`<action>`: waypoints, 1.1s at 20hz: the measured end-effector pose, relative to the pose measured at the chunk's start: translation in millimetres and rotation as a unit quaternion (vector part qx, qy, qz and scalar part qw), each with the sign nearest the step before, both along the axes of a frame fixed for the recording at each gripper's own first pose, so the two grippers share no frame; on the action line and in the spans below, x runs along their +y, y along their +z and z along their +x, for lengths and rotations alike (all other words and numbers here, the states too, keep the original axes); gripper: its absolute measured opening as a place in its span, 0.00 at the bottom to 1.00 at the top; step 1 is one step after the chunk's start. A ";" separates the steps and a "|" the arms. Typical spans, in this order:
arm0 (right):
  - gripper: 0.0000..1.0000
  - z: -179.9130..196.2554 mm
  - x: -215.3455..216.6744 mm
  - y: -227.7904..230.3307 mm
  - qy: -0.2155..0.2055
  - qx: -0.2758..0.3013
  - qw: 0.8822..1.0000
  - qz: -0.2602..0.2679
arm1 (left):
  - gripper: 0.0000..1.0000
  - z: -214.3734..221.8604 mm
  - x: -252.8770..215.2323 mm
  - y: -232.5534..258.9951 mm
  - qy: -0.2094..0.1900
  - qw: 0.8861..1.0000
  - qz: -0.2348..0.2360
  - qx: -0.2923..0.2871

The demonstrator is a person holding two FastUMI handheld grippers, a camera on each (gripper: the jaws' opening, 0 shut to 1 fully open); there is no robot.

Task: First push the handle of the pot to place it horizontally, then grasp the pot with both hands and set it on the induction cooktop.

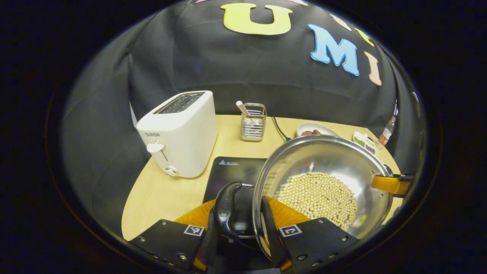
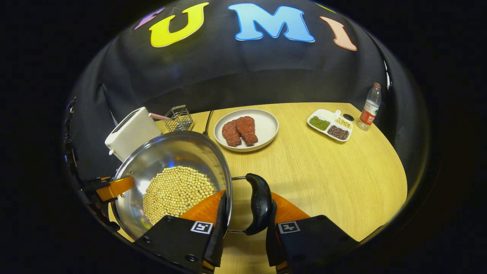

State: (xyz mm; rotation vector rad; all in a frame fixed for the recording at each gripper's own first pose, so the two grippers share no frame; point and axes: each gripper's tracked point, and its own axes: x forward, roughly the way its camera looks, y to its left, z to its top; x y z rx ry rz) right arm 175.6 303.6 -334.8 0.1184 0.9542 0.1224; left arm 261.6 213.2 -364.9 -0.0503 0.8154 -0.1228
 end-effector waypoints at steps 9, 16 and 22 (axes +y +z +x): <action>0.44 1.4 35.3 -7.2 0.001 -0.002 1.000 0.013 | 0.53 6.5 35.2 -2.7 0.005 1.000 0.015 -0.006; 0.48 -0.5 43.5 -7.6 -0.009 0.001 1.000 0.017 | 0.61 11.6 43.8 -9.7 0.006 1.000 0.021 -0.003; 0.55 0.3 45.0 -8.6 -0.006 -0.004 1.000 0.019 | 0.70 11.2 48.3 -10.5 0.017 0.998 0.051 -0.022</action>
